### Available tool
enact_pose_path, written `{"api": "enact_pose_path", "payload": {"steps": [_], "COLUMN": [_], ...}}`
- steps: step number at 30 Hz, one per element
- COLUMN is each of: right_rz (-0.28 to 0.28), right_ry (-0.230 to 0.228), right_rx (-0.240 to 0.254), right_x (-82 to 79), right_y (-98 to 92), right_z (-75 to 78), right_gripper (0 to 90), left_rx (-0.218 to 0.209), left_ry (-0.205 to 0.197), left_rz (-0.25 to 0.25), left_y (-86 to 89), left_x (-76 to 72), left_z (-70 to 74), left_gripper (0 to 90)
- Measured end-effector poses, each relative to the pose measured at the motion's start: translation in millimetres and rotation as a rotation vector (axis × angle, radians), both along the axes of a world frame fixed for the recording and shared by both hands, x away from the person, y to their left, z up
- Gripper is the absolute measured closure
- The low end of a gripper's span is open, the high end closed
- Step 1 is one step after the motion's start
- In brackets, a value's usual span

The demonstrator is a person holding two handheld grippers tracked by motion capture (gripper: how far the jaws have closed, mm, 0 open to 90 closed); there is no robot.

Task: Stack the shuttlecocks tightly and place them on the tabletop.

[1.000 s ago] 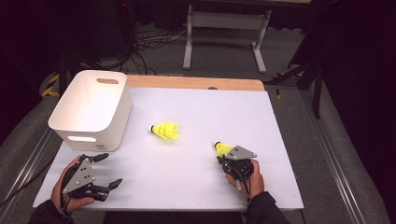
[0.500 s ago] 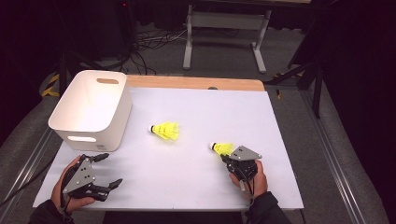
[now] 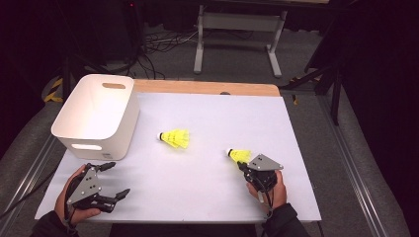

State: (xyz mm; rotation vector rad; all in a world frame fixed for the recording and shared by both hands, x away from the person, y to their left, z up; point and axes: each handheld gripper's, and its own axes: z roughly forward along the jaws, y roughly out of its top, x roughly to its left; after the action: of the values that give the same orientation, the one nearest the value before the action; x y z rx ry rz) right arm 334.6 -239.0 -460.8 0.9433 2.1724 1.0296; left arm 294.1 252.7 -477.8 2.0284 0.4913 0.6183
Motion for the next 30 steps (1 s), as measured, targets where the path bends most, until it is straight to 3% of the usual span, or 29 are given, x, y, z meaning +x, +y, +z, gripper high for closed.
{"api": "enact_pose_path", "payload": {"steps": [30], "right_rz": [-0.006], "right_ry": [-0.055], "right_rx": [0.058], "right_x": [-5.9], "right_y": [-11.7], "right_z": [12.6], "right_gripper": [90.0], "left_rx": [-0.007], "left_ry": [0.002], "left_rz": [-0.005], "left_y": [-0.6], "left_x": [2.5], "left_z": [-0.2], "left_gripper": [7.7]}}
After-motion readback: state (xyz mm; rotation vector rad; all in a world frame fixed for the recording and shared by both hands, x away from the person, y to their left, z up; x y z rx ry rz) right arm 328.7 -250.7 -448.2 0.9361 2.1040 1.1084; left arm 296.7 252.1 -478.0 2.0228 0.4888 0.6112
